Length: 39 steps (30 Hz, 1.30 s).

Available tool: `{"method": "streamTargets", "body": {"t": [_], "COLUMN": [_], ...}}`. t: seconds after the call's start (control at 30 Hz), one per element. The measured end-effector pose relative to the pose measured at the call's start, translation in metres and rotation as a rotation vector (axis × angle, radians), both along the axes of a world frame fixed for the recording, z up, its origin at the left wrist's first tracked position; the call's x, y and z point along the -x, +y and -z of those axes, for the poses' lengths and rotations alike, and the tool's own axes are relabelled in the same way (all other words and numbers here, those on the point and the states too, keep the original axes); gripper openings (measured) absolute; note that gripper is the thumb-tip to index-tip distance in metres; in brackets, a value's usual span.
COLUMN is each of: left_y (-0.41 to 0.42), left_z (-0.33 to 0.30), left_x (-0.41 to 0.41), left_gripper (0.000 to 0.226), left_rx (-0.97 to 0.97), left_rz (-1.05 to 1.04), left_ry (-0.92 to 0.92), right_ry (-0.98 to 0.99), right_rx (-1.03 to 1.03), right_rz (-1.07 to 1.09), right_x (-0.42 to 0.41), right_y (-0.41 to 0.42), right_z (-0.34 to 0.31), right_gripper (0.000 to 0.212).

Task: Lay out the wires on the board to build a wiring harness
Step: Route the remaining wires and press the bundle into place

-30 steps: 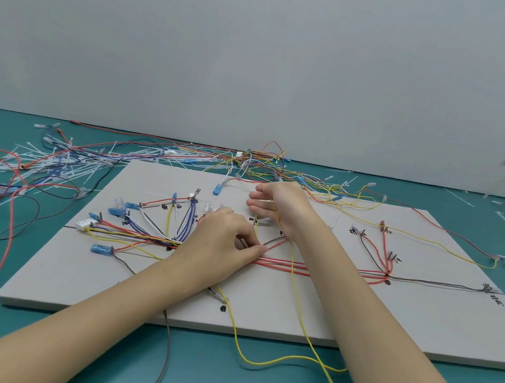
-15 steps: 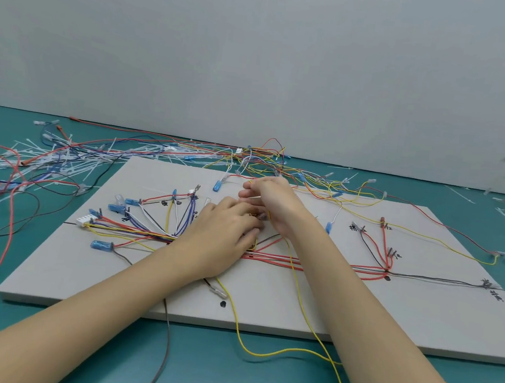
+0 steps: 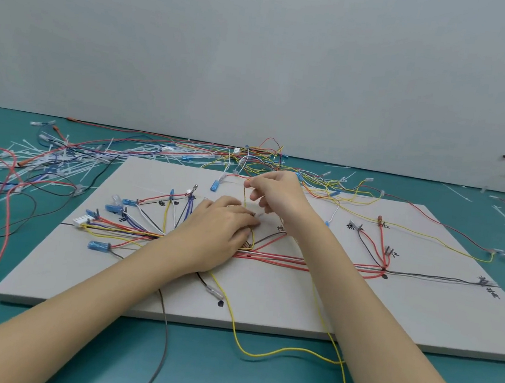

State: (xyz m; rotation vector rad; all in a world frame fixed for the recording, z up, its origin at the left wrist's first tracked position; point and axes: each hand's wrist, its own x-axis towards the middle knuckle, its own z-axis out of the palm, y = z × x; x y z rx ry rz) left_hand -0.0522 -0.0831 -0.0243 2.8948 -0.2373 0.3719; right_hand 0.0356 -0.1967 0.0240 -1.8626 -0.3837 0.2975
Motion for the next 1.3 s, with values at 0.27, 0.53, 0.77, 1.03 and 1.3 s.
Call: {"method": "streamTargets", "body": {"t": [0.27, 0.53, 0.77, 1.03, 1.3], "left_y": [0.008, 0.007, 0.006, 0.003, 0.000], "left_z": [-0.003, -0.005, -0.003, -0.005, -0.005], "left_x": [0.000, 0.003, 0.002, 0.004, 0.006], "left_gripper": [0.020, 0.026, 0.026, 0.026, 0.030], "left_rx": [0.250, 0.288, 0.295, 0.316, 0.433], "left_rz": [-0.075, -0.094, -0.097, -0.079, -0.085], "left_ry": [0.029, 0.044, 0.035, 0.015, 0.044], "right_ry": [-0.182, -0.271, -0.422, -0.484, -0.489], "right_rx": [0.126, 0.339, 0.461, 0.601, 0.641], "right_rz": [-0.076, -0.048, -0.016, 0.004, 0.064], "right_x": [0.018, 0.027, 0.030, 0.037, 0.032], "right_y": [-0.026, -0.032, -0.028, -0.026, -0.028], "right_z": [0.012, 0.029, 0.036, 0.034, 0.033], "right_gripper": [0.017, 0.017, 0.024, 0.019, 0.022]}}
